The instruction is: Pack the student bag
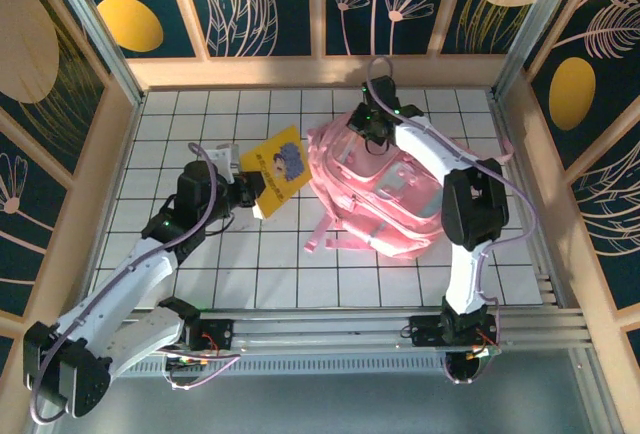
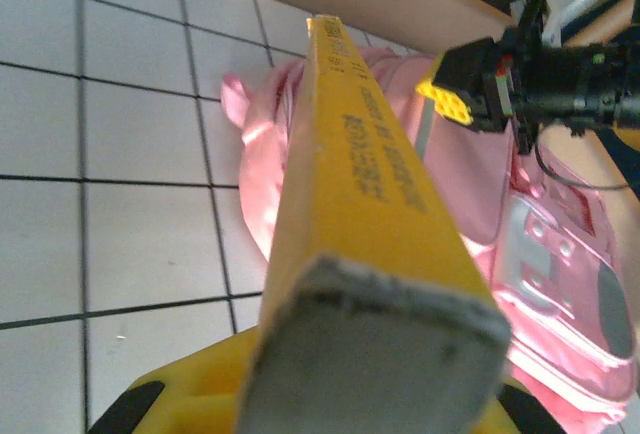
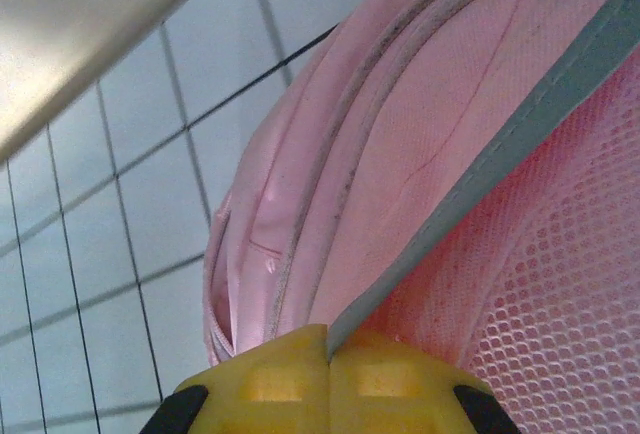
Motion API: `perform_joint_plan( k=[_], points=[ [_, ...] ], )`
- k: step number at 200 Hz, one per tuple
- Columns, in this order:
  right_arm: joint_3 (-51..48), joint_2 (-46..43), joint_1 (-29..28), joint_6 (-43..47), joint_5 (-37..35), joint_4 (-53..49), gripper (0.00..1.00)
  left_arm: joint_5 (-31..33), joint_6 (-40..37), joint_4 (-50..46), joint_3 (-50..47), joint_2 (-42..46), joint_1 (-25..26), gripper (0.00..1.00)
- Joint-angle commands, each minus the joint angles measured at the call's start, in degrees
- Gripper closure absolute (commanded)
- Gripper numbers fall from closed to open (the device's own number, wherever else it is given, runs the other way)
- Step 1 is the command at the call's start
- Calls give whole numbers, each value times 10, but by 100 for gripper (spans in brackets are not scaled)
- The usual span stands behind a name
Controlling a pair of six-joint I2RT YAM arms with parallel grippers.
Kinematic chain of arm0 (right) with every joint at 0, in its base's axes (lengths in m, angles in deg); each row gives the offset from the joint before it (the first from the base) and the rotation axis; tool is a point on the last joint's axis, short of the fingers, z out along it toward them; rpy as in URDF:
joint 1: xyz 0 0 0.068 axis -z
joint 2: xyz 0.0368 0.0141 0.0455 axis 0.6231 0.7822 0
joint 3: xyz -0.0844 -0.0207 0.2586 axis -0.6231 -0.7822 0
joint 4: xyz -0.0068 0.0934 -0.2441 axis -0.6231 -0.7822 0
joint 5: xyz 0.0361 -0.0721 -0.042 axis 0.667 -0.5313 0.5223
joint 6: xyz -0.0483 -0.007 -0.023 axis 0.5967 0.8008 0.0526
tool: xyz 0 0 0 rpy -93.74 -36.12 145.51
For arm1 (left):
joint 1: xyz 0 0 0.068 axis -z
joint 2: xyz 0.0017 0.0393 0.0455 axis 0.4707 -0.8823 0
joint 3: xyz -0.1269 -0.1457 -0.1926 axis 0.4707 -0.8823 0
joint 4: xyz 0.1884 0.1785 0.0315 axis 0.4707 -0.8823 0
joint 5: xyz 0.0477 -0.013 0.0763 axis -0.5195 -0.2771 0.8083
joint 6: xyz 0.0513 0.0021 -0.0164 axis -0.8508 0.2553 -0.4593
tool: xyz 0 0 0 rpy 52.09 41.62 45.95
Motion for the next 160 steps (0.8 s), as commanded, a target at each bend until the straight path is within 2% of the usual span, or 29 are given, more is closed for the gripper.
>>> perform_joint_plan(
  k=[1,41,103,134,160],
  points=[
    [54,8,-36,80,53,-10,100,82,-16,-9,45,42,-3,100],
    [56,3,-78,142,126,-46,100,137,-21,-40,55,86,-3,100],
    [-66,-102,-122,207,196,-51,100,135,-14,-51,56,101,-3,100],
    [-114,-155,-131,238,164,-84,100,125,-5,-55,51,106,-3,100],
    [-147,-164,-133,227,132,-98,100,119,8,-53,38,115,-3,100]
  ],
)
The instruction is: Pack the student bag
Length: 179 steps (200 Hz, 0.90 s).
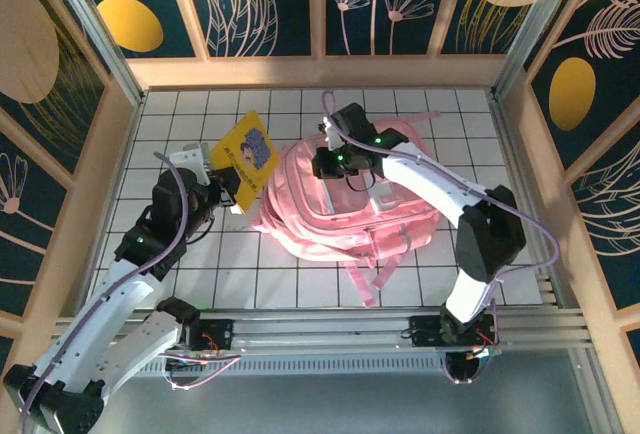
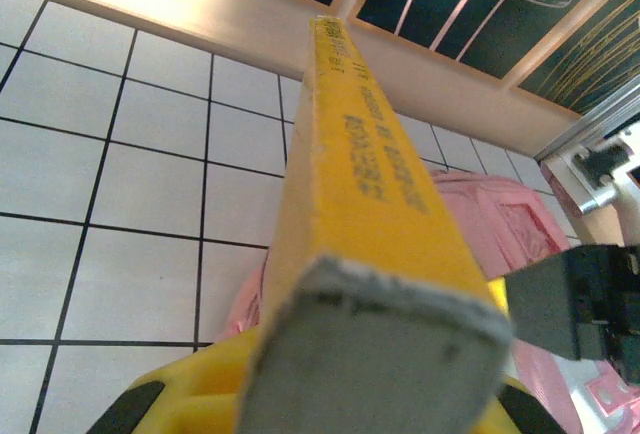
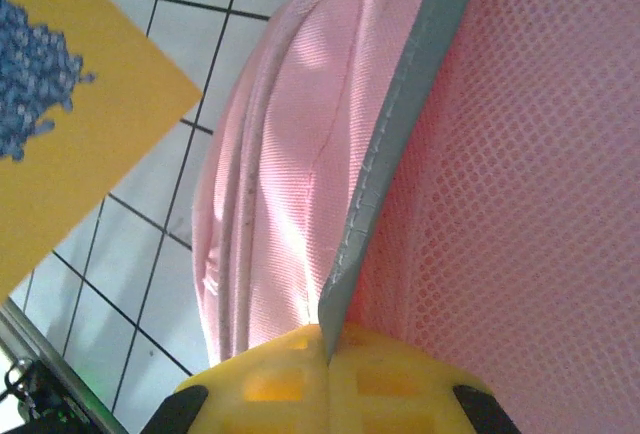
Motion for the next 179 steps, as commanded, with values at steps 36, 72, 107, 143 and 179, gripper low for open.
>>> perform_joint_plan(
  k=[36,72,107,143,179],
  points=[
    [-57,-10,-14,-12,-12,-3,95,-18,33,42,-9,29,-2,100],
    [-89,-24,-17,-37,5,31,79,-24,35,30,-10,40,-2,100],
    [-139,-48,-17,-58,40,71,70,-28,36,25,-19,47,-2,100],
    [-180,-74,-19,-68,68,107,71,-32,40,30,-27,47,-2,100],
    [-184,-75,-23,-69,75,129,79,-32,42,36,-32,44,-2,100]
  ],
)
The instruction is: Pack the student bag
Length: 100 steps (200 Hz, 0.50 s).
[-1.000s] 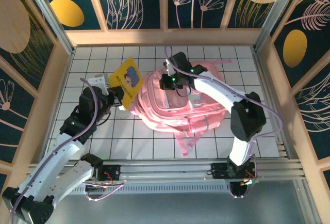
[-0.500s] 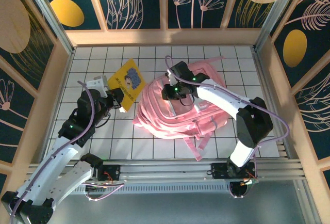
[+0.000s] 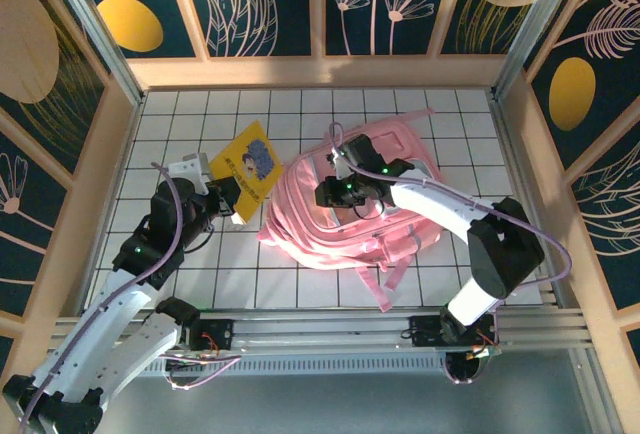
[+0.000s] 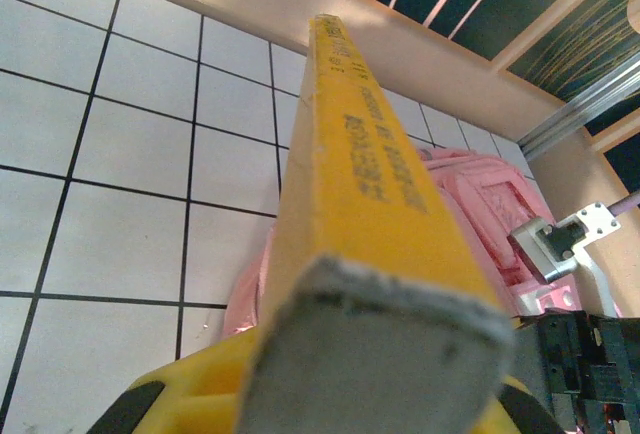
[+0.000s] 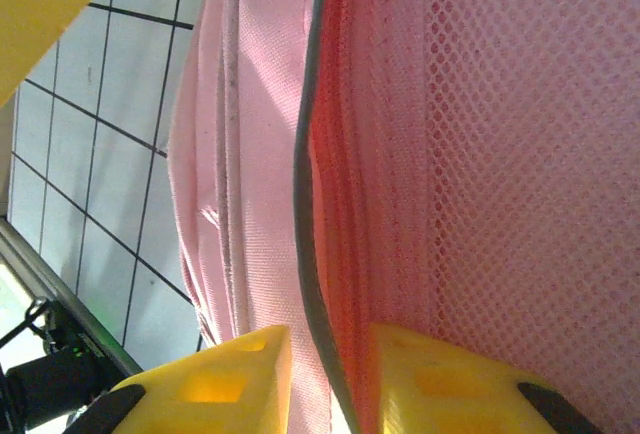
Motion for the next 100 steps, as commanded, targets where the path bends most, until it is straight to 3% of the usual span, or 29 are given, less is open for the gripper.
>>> perform_joint_plan(
  k=[1,43,89,100],
  points=[
    [-5,-9,-7,-9,22,31,80,-5,8,50,2,7,-2,100],
    [23,30,-9,-15,40,41,100,-5,11,49,1,9,-2,100],
    [31,23,-8,-2,33,28,100,0,4,41,0,15,-2,100],
    [27,26,-9,-2,33,26,94,1,3,42,-1,15,-2,100]
  ],
)
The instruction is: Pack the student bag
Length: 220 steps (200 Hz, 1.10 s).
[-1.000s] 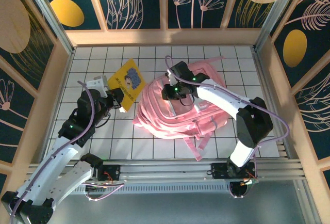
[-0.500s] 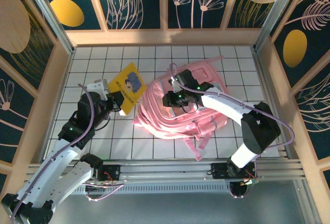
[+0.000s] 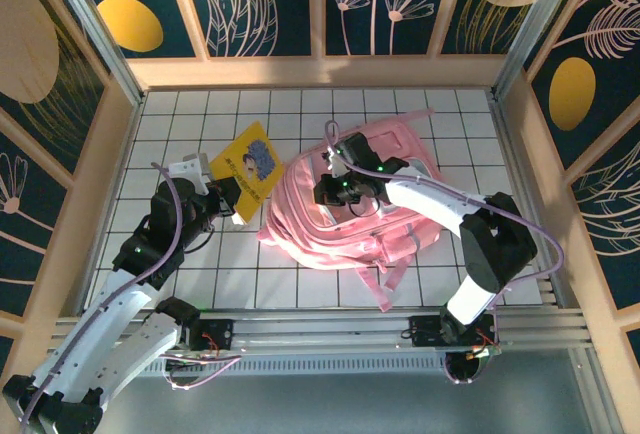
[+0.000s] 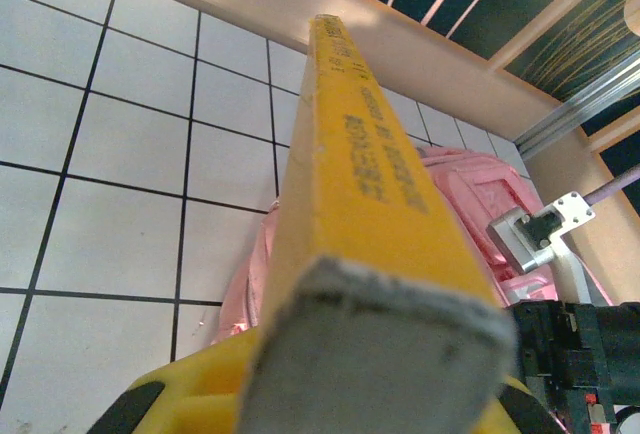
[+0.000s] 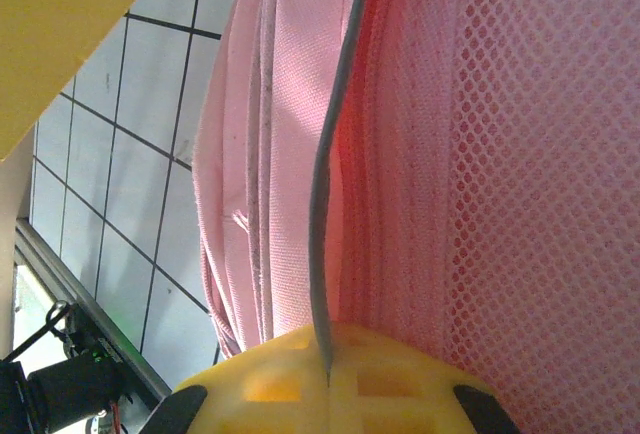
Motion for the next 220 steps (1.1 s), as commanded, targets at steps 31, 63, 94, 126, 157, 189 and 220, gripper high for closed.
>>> perform_joint_plan(
  k=[31,63,94,126,157,189,220],
  points=[
    [-21,-11,-9,-3,17,24,89,3,-1,44,-3,16,-2,100],
    [-53,-30,-9,-19,31,53,81,-2,6,51,-14,20,-2,100],
    [-59,-29,-9,-22,29,69,90,-5,9,53,-18,23,-3,100],
    [-21,-43,3,0,19,31,100,-3,-1,30,4,24,-2,100],
    [-5,-86,68,3,84,19,100,10,-10,5,22,31,-2,100],
    [4,-134,143,9,143,6,100,8,5,2,30,34,-2,100],
    [10,-159,192,16,210,8,100,28,4,-9,47,33,-2,100]
  ],
)
